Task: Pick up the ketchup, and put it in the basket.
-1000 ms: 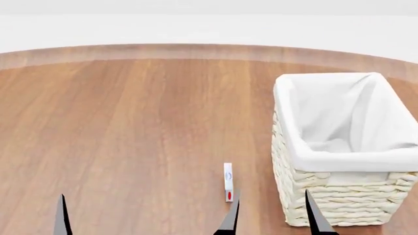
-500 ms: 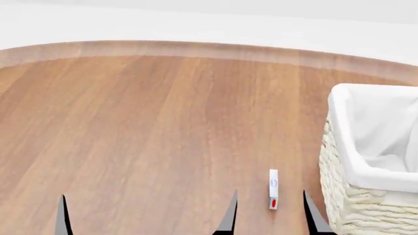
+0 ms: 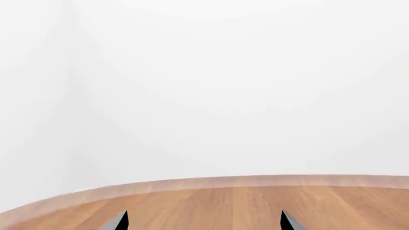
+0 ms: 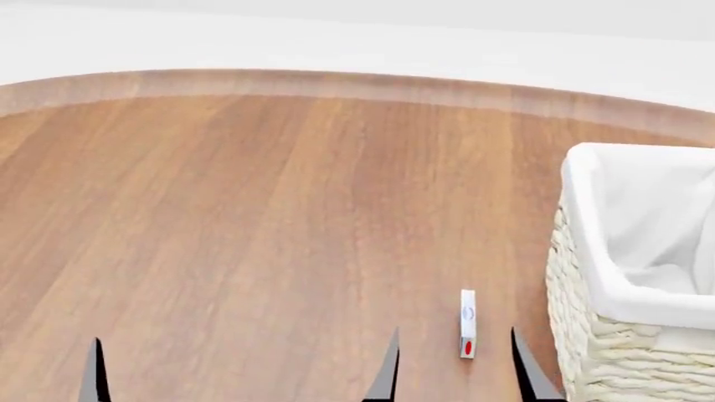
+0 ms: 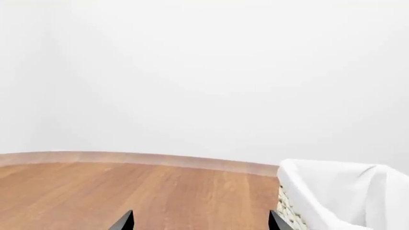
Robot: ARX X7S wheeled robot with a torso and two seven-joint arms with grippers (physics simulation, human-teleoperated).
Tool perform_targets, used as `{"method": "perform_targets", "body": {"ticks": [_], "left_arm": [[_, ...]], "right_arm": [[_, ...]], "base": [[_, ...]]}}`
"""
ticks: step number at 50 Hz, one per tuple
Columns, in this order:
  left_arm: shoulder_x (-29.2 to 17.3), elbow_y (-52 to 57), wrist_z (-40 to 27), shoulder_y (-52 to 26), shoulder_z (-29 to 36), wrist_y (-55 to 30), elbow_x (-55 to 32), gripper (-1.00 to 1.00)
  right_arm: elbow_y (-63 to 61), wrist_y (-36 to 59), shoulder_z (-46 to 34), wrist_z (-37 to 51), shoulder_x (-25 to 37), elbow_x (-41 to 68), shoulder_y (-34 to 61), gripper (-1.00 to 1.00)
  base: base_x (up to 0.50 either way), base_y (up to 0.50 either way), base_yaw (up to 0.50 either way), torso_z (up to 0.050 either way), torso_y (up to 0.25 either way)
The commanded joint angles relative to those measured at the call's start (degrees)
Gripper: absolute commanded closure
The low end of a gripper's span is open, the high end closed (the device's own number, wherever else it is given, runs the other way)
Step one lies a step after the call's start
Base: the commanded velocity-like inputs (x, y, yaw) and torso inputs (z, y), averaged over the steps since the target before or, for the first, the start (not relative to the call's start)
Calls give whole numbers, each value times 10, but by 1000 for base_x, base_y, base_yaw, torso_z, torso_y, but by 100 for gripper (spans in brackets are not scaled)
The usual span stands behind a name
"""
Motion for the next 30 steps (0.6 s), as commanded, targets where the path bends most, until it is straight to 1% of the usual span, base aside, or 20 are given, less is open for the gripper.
{"method": "perform_targets", "body": {"ticks": [1,7,13,14,19,24,29,30], "left_arm": [[-29,28,8,60,-22,22,-20,-100],[-42,54,6,143,-31,51,-8,-100],[-57,90,1,220,-53,66,-20,-100],[-60,96,1,242,-61,73,-26,-100],[-56,79,-4,283,-67,104,-10,-100],[-62,68,-2,319,-74,106,-21,-100],[-57,42,-5,345,-81,118,-35,-100],[-53,26,-3,359,-79,138,-23,-100]], "right_arm": [[9,-5,-4,2,3,4,2,-100],[15,-8,-7,3,5,6,1,-100],[15,-8,-6,6,7,9,2,-100],[17,-8,-6,6,7,10,3,-100],[21,-13,-8,7,7,10,3,-100],[26,-15,-11,7,8,11,4,-100],[25,-16,-10,10,10,12,3,-100],[23,-15,-10,10,10,13,2,-100]], "base": [[0,0,0,0,0],[0,0,0,0,0],[0,0,0,0,0],[0,0,0,0,0],[0,0,0,0,0],[0,0,0,0,0],[0,0,0,0,0],[0,0,0,0,0]]}}
